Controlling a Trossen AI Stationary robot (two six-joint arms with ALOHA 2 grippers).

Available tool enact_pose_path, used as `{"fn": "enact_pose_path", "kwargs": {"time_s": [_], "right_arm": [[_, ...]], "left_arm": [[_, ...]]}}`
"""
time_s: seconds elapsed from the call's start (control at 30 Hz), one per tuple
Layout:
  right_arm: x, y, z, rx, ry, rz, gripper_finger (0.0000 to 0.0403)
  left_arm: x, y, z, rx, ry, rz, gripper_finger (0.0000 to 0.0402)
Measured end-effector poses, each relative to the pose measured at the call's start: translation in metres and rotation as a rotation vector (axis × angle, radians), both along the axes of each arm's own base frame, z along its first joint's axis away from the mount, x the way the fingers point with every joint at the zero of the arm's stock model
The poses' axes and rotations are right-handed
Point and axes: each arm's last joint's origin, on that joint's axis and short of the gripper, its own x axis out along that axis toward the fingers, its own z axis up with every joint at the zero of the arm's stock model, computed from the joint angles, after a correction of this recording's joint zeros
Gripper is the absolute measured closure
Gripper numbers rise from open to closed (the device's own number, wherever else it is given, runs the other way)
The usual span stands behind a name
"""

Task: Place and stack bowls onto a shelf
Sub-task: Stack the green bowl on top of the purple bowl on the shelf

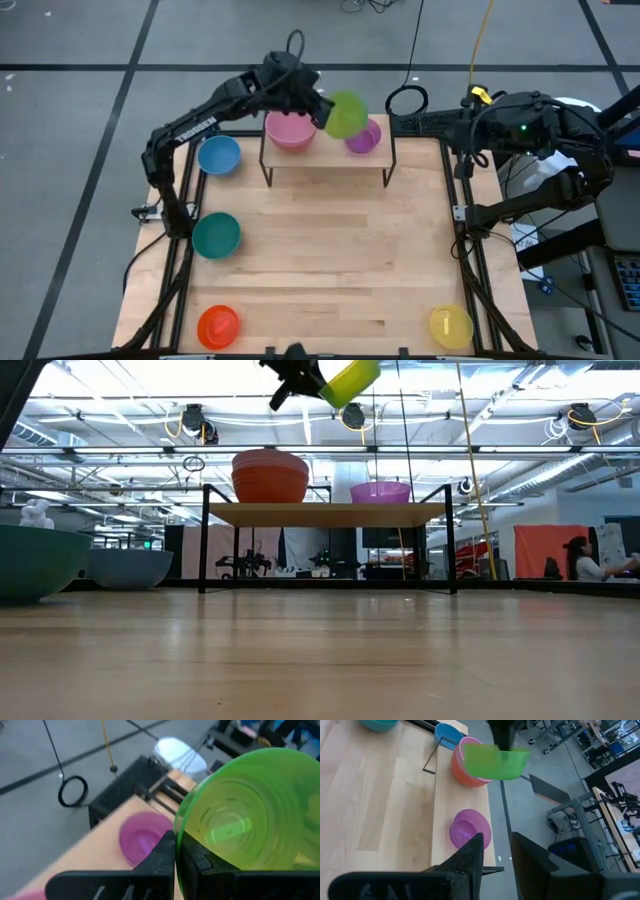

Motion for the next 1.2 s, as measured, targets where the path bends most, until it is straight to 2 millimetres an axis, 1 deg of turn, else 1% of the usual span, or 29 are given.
{"fn": "enact_pose_path", "kwargs": {"time_s": [0.1,0.27,0.43,0.53,0.67,0.87,1.0,1.1,1.2], "right_arm": [[0.001,0.000,0.000,-0.001,0.002,0.000,0.0312],[0.001,0.000,0.000,-0.001,0.002,0.001,0.0312],[0.001,0.000,0.000,-0.001,0.002,0.001,0.0312],[0.001,0.000,0.000,-0.001,0.002,0.001,0.0312],[0.001,0.000,0.000,-0.001,0.002,0.001,0.0312],[0.001,0.000,0.000,0.020,-0.010,-0.014,0.0312],[0.005,-0.001,-0.005,0.033,0.007,-0.022,0.0312],[0.015,-0.002,-0.013,0.033,0.009,-0.036,0.0312],[0.032,-0.009,-0.024,0.007,-0.034,-0.151,0.0312]], "left_arm": [[0.002,0.014,-0.003,0.010,-0.028,0.019,0.0398],[0.016,0.034,-0.024,-0.010,-0.011,0.016,0.0398],[0.027,0.046,-0.037,-0.021,-0.037,-0.017,0.0398],[0.035,0.050,-0.050,-0.042,-0.015,-0.033,0.0398],[0.042,0.052,-0.063,-0.024,0.028,-0.062,0.0398],[0.043,0.050,-0.066,0.019,0.077,-0.063,0.0398],[0.041,0.051,-0.069,0.020,0.107,-0.047,0.0398],[0.041,0.050,-0.070,0.037,0.136,-0.024,0.0398],[0.042,0.049,-0.070,0.059,0.143,0.003,0.0398]]}}
